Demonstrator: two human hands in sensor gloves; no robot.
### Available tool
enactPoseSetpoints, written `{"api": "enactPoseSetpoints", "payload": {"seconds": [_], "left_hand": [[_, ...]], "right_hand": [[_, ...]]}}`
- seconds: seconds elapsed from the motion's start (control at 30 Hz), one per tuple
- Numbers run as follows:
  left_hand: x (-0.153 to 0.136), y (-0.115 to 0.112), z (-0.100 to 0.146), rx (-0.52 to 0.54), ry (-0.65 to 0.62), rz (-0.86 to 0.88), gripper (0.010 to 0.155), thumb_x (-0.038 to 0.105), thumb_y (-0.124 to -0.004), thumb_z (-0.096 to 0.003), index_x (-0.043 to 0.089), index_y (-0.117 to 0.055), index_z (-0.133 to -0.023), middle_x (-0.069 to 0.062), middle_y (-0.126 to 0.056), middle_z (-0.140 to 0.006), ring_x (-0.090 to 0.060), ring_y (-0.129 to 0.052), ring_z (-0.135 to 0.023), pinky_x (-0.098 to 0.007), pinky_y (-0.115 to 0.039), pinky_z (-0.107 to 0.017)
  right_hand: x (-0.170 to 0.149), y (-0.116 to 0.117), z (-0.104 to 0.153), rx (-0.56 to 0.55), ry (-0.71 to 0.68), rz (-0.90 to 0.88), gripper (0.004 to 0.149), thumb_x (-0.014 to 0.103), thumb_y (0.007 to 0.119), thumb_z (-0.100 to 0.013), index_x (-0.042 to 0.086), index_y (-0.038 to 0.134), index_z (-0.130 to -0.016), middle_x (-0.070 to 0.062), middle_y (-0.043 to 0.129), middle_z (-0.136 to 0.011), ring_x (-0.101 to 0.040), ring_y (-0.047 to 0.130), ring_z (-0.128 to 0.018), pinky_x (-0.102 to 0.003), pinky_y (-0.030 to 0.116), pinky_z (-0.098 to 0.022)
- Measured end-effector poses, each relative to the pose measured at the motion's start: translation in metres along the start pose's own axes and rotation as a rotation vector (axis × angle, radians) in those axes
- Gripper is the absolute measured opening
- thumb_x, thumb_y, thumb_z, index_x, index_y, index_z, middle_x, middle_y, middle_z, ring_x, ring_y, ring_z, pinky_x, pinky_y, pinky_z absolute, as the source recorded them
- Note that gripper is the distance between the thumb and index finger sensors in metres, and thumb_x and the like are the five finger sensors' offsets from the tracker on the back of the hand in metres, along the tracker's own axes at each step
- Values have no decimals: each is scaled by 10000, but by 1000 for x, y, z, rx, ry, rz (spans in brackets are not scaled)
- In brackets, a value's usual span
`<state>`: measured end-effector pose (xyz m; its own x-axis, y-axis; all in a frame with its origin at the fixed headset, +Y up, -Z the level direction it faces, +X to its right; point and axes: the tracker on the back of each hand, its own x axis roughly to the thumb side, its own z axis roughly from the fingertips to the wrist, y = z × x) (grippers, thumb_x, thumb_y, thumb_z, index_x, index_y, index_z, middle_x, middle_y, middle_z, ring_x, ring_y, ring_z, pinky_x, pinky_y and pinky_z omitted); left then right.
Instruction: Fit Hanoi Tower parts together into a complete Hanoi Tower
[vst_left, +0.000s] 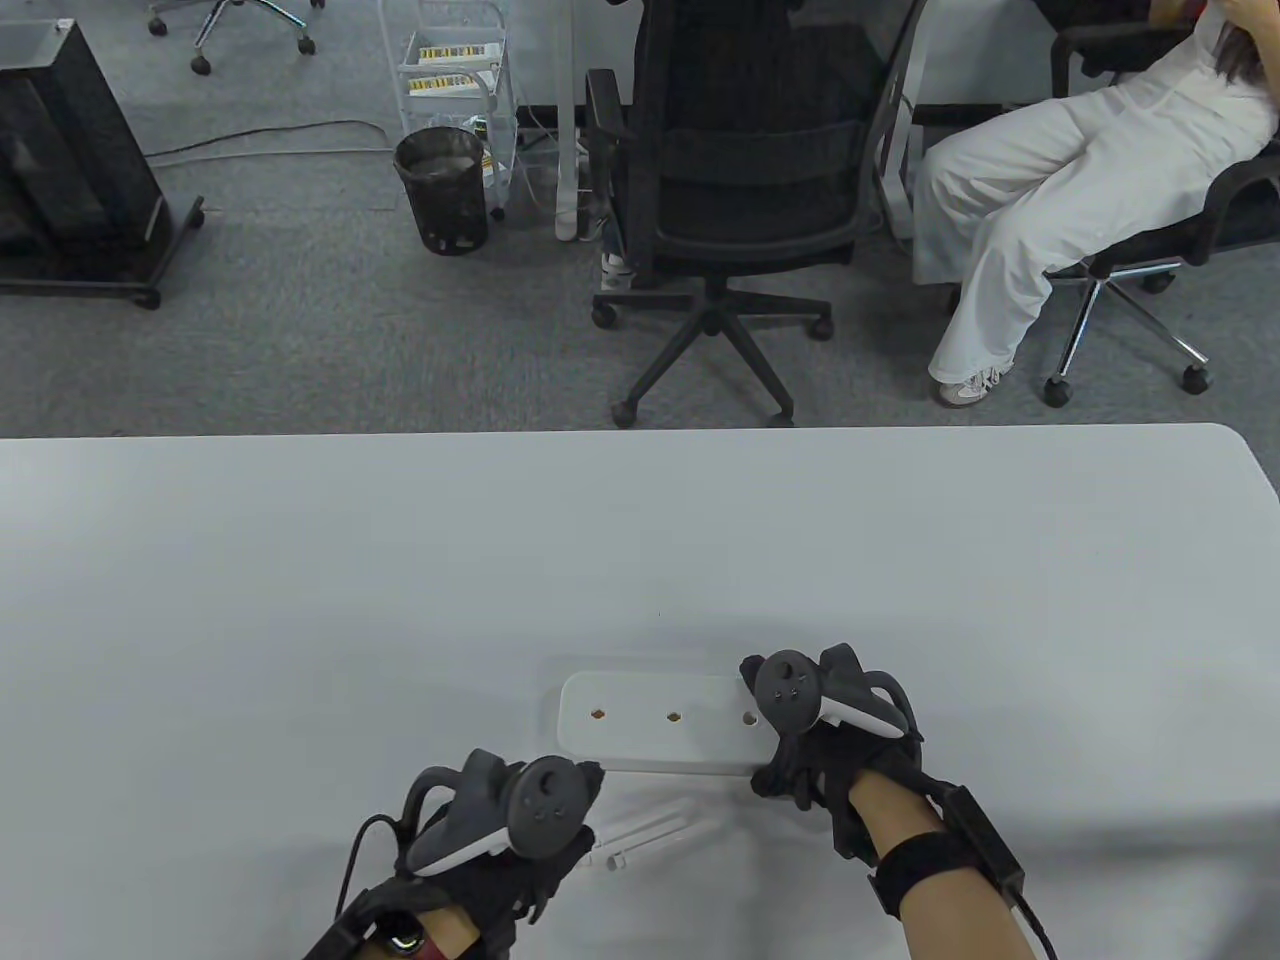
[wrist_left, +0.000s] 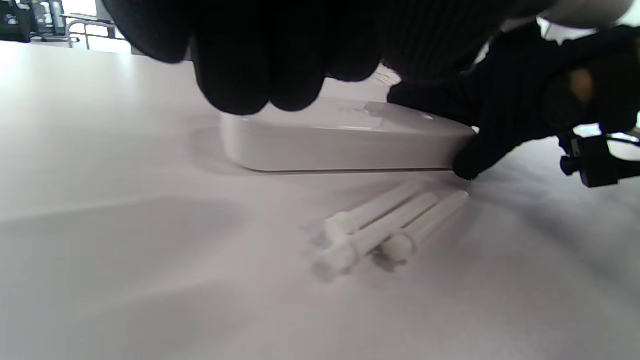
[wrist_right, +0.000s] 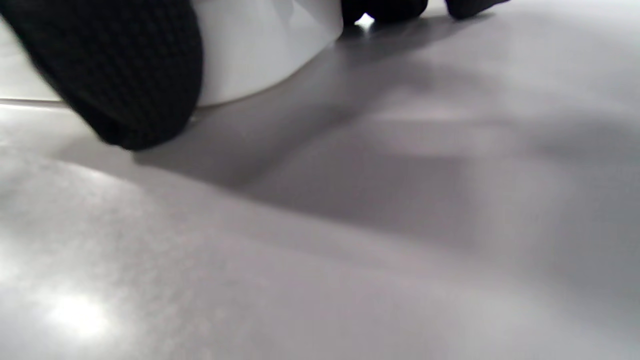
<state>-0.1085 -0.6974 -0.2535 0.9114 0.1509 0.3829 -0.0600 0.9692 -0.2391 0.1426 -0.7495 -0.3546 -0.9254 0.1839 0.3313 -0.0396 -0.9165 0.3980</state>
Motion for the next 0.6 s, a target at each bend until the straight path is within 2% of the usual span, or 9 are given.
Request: {"api": "enactPoseSetpoints", "payload": {"seconds": [0.13,0.3,0.43,0.6], "left_hand": [[48,0,-16,60,-73,-130,547,358,-846,-434,220,-812,-962,-95,-923,-904,-376,-960,-743,-527,-739,-607],[89,0,-30,124,-102,-217,481,383,-901,-398,218,-940,-848,-62,-1026,-702,-317,-1018,-544,-503,-788,-548],[107,-13,-42,122,-78,-316,454,402,-933,-372,215,-990,-782,-38,-1045,-565,-277,-1013,-412,-488,-811,-504],[115,-31,-49,133,-59,-400,477,429,-952,-350,201,-1000,-767,-30,-1044,-499,-259,-1002,-343,-483,-821,-475]], "right_hand": [[0,0,0,3,2,-1,1118,435,952,-272,177,140,-996,-168,299,-1095,-433,376,-1008,-651,414,-704],[-1,1,0,3,1,-4,1118,436,950,-273,176,138,-996,-167,297,-1096,-435,372,-1009,-651,413,-704],[0,1,0,3,1,-4,1117,436,949,-275,176,136,-995,-167,294,-1096,-435,371,-1009,-651,412,-704],[-1,1,0,1,-3,-7,1115,435,948,-278,174,136,-996,-171,292,-1096,-437,369,-1009,-652,409,-704]]}}
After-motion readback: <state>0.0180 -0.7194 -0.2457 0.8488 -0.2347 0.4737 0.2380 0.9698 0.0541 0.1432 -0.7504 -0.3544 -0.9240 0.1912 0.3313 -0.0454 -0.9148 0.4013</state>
